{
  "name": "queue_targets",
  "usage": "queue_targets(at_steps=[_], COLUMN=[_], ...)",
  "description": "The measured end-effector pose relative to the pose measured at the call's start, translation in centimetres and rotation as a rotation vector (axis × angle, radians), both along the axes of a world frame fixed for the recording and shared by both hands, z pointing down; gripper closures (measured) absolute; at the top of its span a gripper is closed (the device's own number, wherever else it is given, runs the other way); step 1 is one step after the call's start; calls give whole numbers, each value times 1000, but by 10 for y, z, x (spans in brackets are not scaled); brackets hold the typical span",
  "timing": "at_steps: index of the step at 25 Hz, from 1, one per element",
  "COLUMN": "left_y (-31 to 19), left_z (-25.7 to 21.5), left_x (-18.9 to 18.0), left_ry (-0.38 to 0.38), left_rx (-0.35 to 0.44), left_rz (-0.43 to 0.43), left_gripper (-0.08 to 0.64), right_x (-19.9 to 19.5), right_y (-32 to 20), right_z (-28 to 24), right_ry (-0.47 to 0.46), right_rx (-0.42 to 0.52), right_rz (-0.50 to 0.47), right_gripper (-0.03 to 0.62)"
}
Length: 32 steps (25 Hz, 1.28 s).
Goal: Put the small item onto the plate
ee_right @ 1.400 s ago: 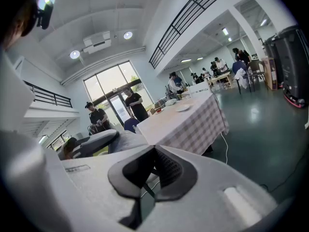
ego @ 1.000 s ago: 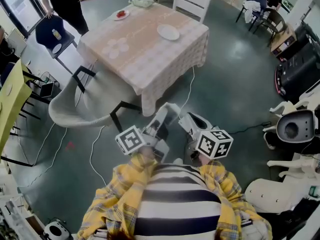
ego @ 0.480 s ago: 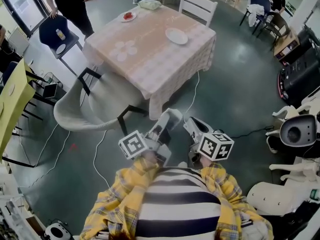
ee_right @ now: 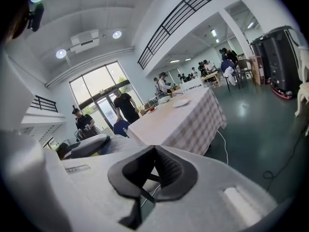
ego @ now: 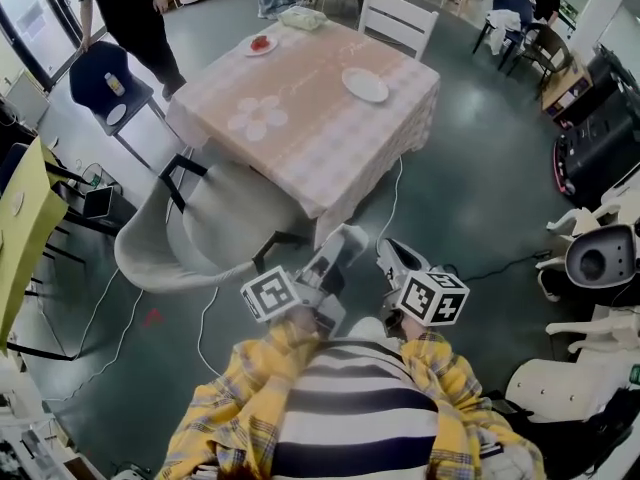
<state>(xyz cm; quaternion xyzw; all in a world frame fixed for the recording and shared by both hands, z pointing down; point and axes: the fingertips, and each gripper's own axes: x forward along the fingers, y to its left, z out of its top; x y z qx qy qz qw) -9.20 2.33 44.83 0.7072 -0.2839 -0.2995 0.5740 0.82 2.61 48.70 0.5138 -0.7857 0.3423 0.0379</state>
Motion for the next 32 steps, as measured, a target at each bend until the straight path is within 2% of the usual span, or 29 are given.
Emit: queue_targets(at_steps=[4,7,10,13,24,32], left_y=[-14,-27,-41,-62,-144,-180], left_z=[4,10,11,20,3,8], left_x=[-2,1,10,21,101,141], left_ry=[21,-5,6,-24,30,1], left_rx=[-8,4,-14,-24,-31,-12], left_rz=[14,18,23,12,-69,-140], left_gripper=[476,476,476,476,476,476], right_x=[1,6,13,24,98,138], right_y=[-8,-18,-36,-58,-145,-185], right_z=[1,3,3,6,-7,-4], right_ry=[13,16,12,14,20,0], right_rx=[2,0,2,-5,4,3], right_rz=[27,41,42,26,-71,-153], right_gripper=[595,595,595,595,595,595])
